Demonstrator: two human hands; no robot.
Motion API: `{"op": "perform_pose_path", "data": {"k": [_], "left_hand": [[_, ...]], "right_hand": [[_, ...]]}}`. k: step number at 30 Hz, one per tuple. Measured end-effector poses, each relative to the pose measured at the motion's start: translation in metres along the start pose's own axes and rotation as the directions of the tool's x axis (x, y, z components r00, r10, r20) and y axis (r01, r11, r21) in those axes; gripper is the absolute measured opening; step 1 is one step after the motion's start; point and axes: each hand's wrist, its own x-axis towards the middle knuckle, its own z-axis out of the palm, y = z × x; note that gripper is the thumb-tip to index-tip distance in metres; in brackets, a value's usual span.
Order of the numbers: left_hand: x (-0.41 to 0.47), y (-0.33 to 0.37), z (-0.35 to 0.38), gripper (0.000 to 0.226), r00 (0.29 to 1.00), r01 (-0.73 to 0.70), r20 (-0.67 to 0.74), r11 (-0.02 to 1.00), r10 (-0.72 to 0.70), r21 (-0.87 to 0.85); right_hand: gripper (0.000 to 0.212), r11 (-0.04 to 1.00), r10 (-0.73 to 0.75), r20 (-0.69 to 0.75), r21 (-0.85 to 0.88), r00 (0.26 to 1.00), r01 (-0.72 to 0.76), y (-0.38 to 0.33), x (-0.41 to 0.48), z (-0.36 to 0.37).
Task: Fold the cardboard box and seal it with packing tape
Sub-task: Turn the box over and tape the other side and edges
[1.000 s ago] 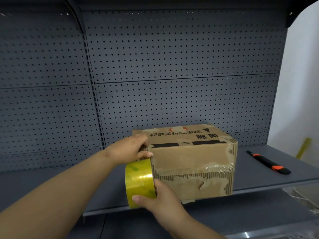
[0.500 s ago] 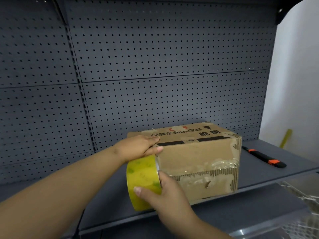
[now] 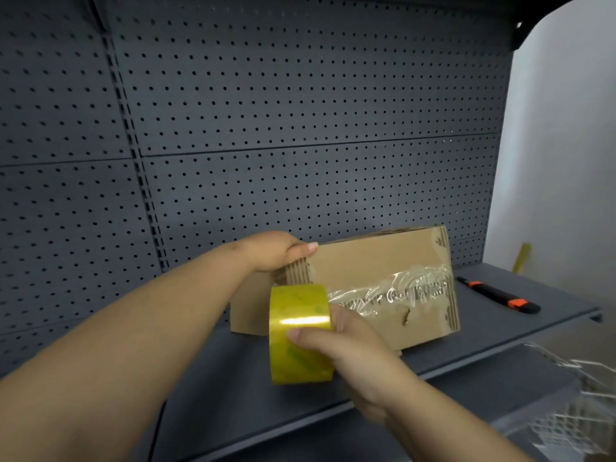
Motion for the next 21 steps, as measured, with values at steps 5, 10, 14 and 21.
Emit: {"op": "perform_pose_path", "data": {"k": [5,10,14,21], "left_hand": [[0.011,-0.011,-0.007,0.060,1.000,0.017,-0.021,0.998,-0.018,-0.058],[0.021,-0.021,-0.012,0.061,0.999,0.037,0.024,0.997,-0.036,-0.072],[0.029,-0.028,-0.016,0.060,0.999,0.050,0.026,0.994,-0.048,-0.092],[0.037,-0.034,-0.020,0.067,0.998,0.053,0.049,0.992,-0.048,-0.117]], "right_hand": [[0.053,0.998,0.036,0.054,-0.054,0.998,-0.033,-0.001,0.010,0.009],[0.028,0.996,0.006,-0.047,-0.084,0.999,-0.010,0.004,0.019,0.009],[0.037,0.994,0.080,-0.100,-0.068,0.992,-0.087,0.004,0.022,0.006],[0.037,0.970,0.192,-0.207,-0.108,0.959,-0.217,0.012,0.021,0.013]]}}
